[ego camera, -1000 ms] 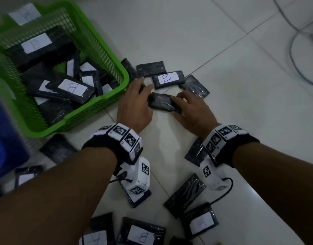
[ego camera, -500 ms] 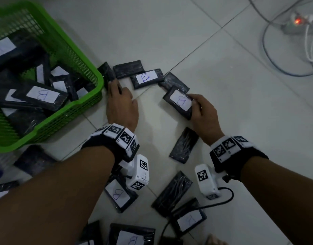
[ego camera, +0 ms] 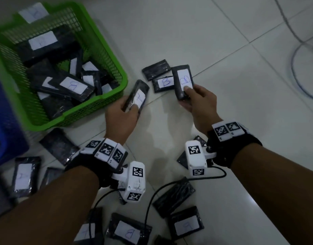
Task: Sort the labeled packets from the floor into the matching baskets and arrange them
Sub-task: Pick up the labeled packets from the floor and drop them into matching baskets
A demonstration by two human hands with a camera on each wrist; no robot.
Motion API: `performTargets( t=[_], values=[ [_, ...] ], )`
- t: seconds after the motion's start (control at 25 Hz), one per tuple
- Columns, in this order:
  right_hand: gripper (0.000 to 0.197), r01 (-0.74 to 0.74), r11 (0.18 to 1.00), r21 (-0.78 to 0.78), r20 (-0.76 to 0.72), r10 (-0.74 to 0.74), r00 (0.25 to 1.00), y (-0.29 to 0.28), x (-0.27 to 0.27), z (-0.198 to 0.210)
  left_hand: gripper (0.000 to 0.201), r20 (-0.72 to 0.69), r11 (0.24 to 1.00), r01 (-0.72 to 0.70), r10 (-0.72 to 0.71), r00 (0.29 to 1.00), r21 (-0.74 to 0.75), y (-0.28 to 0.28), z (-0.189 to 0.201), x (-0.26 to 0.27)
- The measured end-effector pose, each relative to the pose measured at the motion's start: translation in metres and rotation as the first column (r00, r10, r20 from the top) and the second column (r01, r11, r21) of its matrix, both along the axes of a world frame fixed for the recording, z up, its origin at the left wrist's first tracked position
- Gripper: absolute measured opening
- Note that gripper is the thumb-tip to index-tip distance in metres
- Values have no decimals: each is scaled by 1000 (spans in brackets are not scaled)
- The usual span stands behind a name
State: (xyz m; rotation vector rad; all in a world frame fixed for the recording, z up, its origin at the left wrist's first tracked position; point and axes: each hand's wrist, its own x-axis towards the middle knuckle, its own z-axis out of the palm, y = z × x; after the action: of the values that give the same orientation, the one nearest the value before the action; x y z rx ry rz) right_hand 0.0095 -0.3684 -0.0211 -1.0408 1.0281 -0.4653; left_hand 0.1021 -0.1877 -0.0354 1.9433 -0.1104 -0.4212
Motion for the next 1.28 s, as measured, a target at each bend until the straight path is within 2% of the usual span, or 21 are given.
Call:
performTargets(
  t=[0.04, 0.12, 0.16, 0.24, 0.44, 0.56, 0.68, 0.8, 0.96, 1.08, 1.16, 1.28],
  values=[
    [25, -9, 1000, -5, -1, 9, 1000, 4, 8, 3, 11, -113, 998, -55, 50, 992, -37, 8, 3, 2],
    [26, -13, 1000, -12, 2, 13, 1000, 13, 22, 9, 11, -352, 978, -169, 117, 929, -123, 23, 12, 4],
    [27, -21, 1000, -14, 1, 21, 1000, 19, 28, 12, 13, -423, 967, -203, 120, 898, -157, 32, 19, 5],
    [25, -48, 998, -26, -2, 48, 999, 31, 38, 16, 11, -468, 953, -226, 108, 877, -203, 48, 31, 4],
    [19, -147, 983, -111, -11, 146, 989, 65, 62, 34, 8, -364, 955, -235, 156, 918, -183, 99, 61, 4],
    [16, -192, 964, -184, 5, 196, 980, 84, 82, 48, 12, -324, 909, -357, 279, 904, -215, 130, 78, 13],
    [13, -276, 926, -256, 31, 294, 955, 109, 100, 61, 10, -300, 791, -548, 471, 830, -272, 160, 90, 27],
    [15, -408, 840, -357, 8, 439, 898, 144, 112, 68, 14, -248, 701, -666, 618, 746, -256, 197, 89, 40],
    [19, -572, 707, -416, -34, 617, 787, 200, 127, 60, 33, -126, 545, -823, 815, 565, -161, 262, 73, 55],
    [28, -633, 616, -469, -67, 690, 721, 235, 130, 52, 34, 24, 564, -825, 826, 563, -39, 298, 59, 66],
    [28, -644, 580, -500, -83, 707, 702, 248, 132, 52, 36, 77, 599, -800, 796, 600, 34, 307, 55, 78],
    [30, -611, 543, -576, -162, 657, 736, 249, 147, 49, 42, 155, 689, -711, 694, 703, 137, 310, 45, 104]
  ],
)
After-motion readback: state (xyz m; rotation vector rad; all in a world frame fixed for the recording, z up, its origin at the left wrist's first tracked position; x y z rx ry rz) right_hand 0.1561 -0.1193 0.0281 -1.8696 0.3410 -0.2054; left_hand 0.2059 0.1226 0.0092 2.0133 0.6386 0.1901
